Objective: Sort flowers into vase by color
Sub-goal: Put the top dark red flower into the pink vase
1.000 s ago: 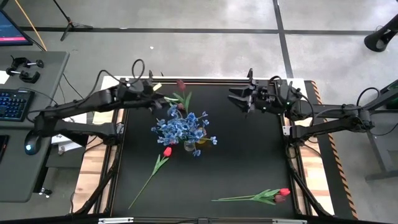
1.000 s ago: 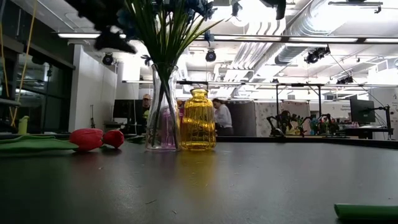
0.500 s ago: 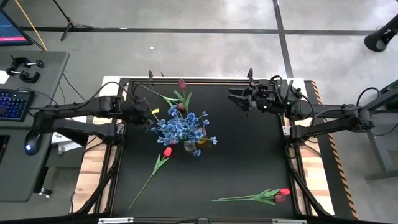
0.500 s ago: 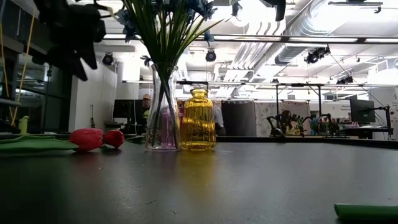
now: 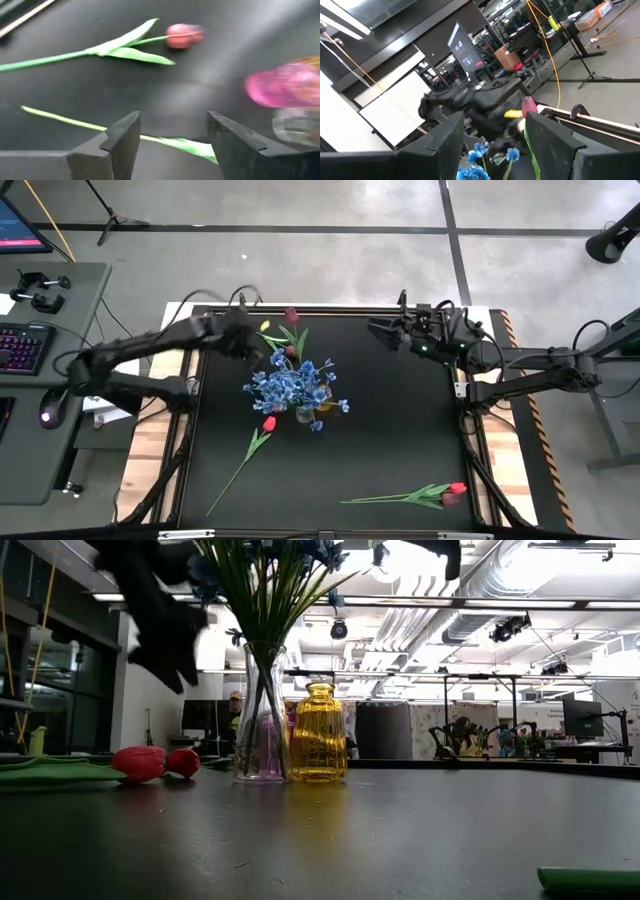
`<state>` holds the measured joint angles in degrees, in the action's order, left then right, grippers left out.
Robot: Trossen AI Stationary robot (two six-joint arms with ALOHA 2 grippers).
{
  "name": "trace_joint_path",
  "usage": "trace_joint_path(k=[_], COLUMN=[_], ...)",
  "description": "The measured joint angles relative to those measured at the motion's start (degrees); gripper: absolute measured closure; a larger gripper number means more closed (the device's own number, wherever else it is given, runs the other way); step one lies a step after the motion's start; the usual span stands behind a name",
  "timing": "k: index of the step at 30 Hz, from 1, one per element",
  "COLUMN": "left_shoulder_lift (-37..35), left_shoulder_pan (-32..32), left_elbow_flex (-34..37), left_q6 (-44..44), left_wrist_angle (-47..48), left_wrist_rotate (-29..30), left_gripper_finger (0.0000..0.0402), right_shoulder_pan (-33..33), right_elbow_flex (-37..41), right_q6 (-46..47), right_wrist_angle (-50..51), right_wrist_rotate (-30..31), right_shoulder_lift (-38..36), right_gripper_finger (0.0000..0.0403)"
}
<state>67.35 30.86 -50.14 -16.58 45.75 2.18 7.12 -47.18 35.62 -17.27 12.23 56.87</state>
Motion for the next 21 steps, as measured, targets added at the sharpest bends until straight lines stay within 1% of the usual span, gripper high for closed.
trace_joint_path(k=[2,4,7,9,11,14,16,21], left_shoulder_lift=[6.99,13.26,21.15,25.31,28.73,32.29,34.07,38.11], left_shoulder_pan=[4.41,7.38,9.53,9.65,9.50,9.27,9.56,10.75], left_elbow_flex=[-3.34,-6.05,-9.57,-11.55,-13.45,-15.54,-16.21,-16.64], left_q6=[6.82,14.53,27.65,36.21,42.52,48.86,52.73,60.37], left_wrist_angle=[1.83,4.07,4.91,4.89,3.93,2.10,0.91,-1.22], left_wrist_rotate=[-0.68,-0.70,-0.52,1.84,5.96,11.13,11.43,9.89], left_gripper_finger=[0.0202,0.0208,0.0212,0.0213,0.0213,0.0213,0.0213,0.0213], right_shoulder_pan=[-0.01,-0.01,-0.01,0.00,0.00,-0.01,-0.03,-0.03], right_elbow_flex=[0.00,0.00,0.00,0.00,0.00,0.00,0.00,0.00], right_q6=[0.01,0.00,0.00,0.00,0.18,0.44,0.44,0.44], right_wrist_angle=[-0.08,0.65,1.19,1.08,1.19,1.33,1.18,1.25], right_wrist_rotate=[-0.01,0.00,-0.01,-0.01,0.00,0.00,0.00,0.00], right_shoulder_lift=[0.54,0.78,1.24,1.73,2.07,2.46,2.76,2.81], right_gripper_finger=[0.0199,0.0199,0.0199,0.0199,0.0199,0.0199,0.0199,0.0199])
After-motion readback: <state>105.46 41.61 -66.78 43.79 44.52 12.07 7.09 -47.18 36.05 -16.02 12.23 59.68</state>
